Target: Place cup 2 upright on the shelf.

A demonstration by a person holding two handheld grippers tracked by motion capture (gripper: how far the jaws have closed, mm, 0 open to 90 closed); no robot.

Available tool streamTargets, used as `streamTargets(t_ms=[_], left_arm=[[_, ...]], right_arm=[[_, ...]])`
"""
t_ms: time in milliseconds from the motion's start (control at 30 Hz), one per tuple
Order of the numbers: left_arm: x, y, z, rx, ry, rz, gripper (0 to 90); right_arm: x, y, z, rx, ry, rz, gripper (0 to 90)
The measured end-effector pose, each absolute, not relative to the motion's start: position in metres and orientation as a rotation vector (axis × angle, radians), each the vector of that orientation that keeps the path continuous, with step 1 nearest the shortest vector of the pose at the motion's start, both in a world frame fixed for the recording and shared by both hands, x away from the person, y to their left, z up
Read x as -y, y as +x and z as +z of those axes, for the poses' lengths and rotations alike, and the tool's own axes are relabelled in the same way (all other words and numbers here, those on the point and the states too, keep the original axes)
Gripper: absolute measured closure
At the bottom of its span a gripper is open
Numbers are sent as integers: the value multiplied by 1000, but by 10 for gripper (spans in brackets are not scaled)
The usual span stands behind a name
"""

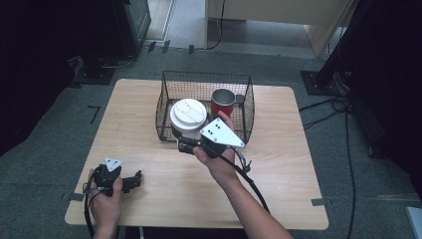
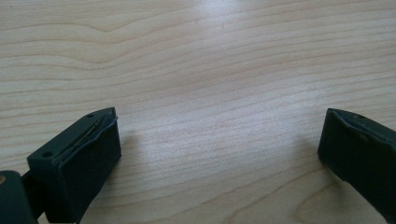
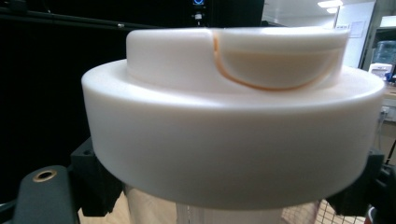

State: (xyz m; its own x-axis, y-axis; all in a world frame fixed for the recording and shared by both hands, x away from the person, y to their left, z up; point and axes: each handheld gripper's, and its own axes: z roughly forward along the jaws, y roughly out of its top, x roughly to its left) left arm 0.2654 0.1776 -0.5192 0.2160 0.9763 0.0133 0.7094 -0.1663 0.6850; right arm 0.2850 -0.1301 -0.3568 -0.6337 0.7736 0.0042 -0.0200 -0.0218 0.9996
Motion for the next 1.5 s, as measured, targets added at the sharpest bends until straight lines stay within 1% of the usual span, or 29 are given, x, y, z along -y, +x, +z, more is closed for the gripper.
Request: streamTargets(t_ms=[267,733,1200,1500], left_arm=[[-178,265,-519,-1554,1944,628,0],[-178,265,-519,-1553,1944,628,0],[-177,265,-519,-1550,1945,631,0],[-178,265,-519,-1546,1952,627,0]], right_arm=[[126,301,-347,-1648,797,1700,159],[117,336,-341,-1634,831,1657,159],[108,382,-352,-1620,911,1613,159],[102,407,-367,-1638,954,1579,159]])
